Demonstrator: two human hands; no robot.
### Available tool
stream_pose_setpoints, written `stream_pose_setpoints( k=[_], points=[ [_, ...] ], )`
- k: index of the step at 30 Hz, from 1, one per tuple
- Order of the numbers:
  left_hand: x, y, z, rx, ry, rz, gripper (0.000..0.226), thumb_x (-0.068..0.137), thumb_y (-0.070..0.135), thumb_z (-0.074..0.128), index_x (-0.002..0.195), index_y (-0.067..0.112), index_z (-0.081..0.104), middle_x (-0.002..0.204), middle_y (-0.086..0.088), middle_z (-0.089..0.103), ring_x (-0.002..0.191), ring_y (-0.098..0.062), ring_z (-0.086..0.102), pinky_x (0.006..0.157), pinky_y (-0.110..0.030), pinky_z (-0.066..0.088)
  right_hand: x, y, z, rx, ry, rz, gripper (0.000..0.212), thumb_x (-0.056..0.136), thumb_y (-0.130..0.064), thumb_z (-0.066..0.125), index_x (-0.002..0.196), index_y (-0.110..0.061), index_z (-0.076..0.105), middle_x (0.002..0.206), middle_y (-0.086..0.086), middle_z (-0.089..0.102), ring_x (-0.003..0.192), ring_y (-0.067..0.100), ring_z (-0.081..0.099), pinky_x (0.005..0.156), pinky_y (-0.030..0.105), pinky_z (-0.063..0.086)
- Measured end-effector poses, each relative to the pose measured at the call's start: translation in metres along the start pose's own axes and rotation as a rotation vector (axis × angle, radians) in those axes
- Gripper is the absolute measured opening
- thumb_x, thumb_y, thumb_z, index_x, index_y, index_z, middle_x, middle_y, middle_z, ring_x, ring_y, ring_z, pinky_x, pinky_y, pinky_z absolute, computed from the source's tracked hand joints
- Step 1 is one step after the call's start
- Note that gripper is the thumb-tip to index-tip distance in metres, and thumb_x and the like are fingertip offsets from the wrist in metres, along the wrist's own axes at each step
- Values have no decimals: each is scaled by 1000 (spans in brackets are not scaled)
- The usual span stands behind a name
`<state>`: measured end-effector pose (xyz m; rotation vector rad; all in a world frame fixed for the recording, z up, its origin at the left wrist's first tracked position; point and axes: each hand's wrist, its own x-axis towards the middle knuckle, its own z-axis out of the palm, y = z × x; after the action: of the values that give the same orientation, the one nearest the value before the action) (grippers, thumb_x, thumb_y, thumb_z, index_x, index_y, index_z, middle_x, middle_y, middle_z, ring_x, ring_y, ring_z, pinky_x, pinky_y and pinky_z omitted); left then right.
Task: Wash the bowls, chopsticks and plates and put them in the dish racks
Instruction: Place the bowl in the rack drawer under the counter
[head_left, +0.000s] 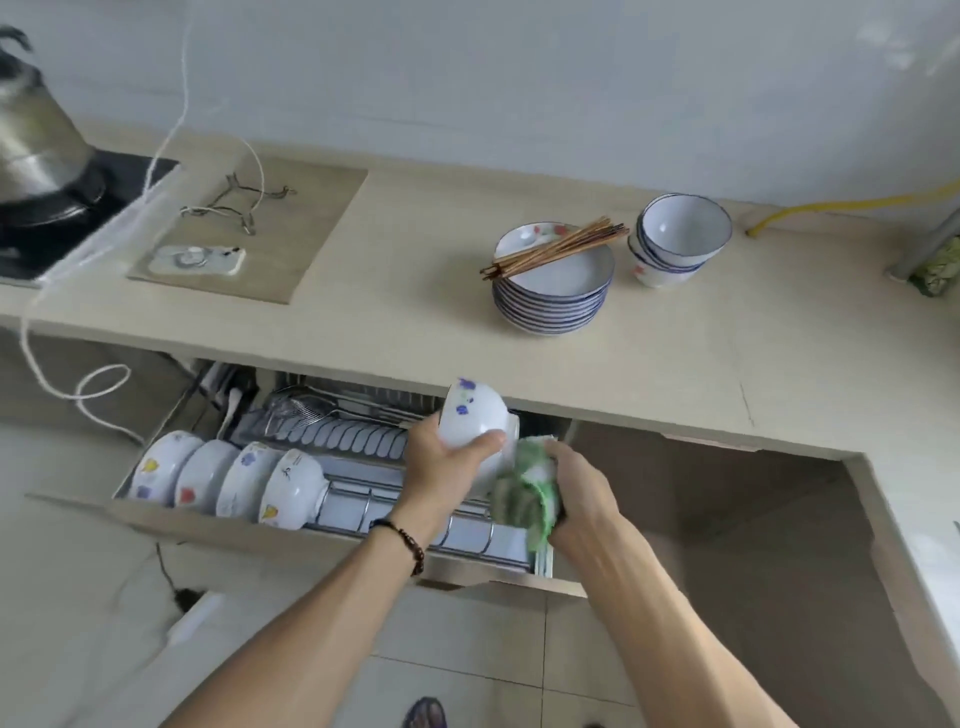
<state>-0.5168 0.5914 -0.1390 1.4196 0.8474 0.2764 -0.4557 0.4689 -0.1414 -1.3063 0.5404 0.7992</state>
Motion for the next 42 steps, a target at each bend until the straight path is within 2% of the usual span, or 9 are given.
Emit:
stream_pose_setpoints(
  k=[2,6,12,16,25,30,33,37,42],
  points=[
    [19,-6,-34,26,73,-55,25,75,17,86,84,21,63,86,1,68,77,-16,64,58,-26,49,10,6,17,-139,0,-75,19,96,-16,59,104,-2,69,95,24,74,80,33,68,82,49,57],
    [58,-35,-99,113,117,-152,29,72,16,88,94,14,70,91,-2,71,85,-22,66,62,-26,47,34,26,59,-382,-94,-177,13,93,-12,63,105,-8,68,99,22,73,82,32,70,75,45,60],
    [106,-90,-154,204,146,-251,34,68,18,91,92,16,67,97,-5,71,92,-27,66,71,-32,52,79,63,101,-532,-153,-139,15,91,-19,67,101,-8,67,101,22,73,93,38,72,89,54,57],
    [136,-115,-164,241,144,-286,37,68,18,91,97,12,68,103,-9,71,96,-29,66,79,-36,54,111,87,113,-561,-120,-104,12,91,-19,67,98,-9,68,102,24,71,84,32,70,89,53,56],
    [175,-162,-174,357,101,-387,47,66,25,92,102,8,67,95,-8,69,90,-28,65,66,-29,47,158,116,128,-572,-94,-32,13,93,-23,65,100,-12,67,104,23,71,99,40,69,91,56,56],
    [191,-175,-175,433,64,-410,34,69,24,92,86,12,64,81,-1,65,77,-20,62,59,-24,43,171,125,138,-584,-98,-4,11,95,-23,64,100,-14,66,102,20,71,96,38,70,91,54,57],
    [196,-184,-173,467,53,-442,38,72,27,90,80,13,56,82,-2,63,81,-22,61,68,-29,47,177,128,143,-564,-108,13,12,95,-24,64,102,-13,65,100,19,71,91,34,70,86,47,58],
    [202,-196,-172,553,31,-500,50,78,34,85,105,1,60,104,-11,68,95,-28,63,79,-34,50,179,128,148,-586,-124,3,14,96,-24,63,104,-12,64,97,16,70,84,27,68,76,39,56],
    [198,-192,-175,645,16,-519,45,88,34,72,116,0,63,115,-17,68,105,-34,64,77,-32,48,176,125,150,-607,-137,3,13,96,-25,64,103,-13,64,101,18,70,88,29,68,83,44,56]
  ],
)
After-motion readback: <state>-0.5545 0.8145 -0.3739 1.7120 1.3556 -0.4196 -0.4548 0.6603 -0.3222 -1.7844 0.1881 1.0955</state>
